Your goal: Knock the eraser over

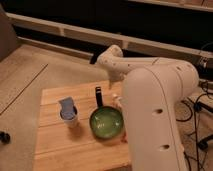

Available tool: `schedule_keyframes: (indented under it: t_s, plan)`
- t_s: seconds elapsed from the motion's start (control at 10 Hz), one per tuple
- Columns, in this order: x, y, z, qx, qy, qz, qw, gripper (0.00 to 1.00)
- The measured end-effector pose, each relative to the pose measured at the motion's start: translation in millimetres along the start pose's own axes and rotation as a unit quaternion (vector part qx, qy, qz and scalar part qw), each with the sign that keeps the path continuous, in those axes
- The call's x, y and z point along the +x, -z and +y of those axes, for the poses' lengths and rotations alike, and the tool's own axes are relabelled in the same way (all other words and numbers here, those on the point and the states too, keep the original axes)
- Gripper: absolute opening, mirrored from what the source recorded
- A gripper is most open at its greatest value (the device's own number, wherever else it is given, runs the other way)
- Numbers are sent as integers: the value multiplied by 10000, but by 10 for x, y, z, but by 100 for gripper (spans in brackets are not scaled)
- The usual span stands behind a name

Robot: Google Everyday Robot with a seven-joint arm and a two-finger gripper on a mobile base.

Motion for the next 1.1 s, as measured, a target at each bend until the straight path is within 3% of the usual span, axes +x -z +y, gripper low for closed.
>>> schedule_keyframes:
  t_s: [0.3, 0.5, 0.8, 1.1]
  plan:
    - [-211, 119, 374, -225, 312, -174, 9991, 65]
    - [-100, 158, 458, -230, 358, 1, 9991, 65]
    - [143, 171, 434, -65, 228, 443, 9987, 65]
    - [160, 199, 541, -8, 177, 657, 9977, 65]
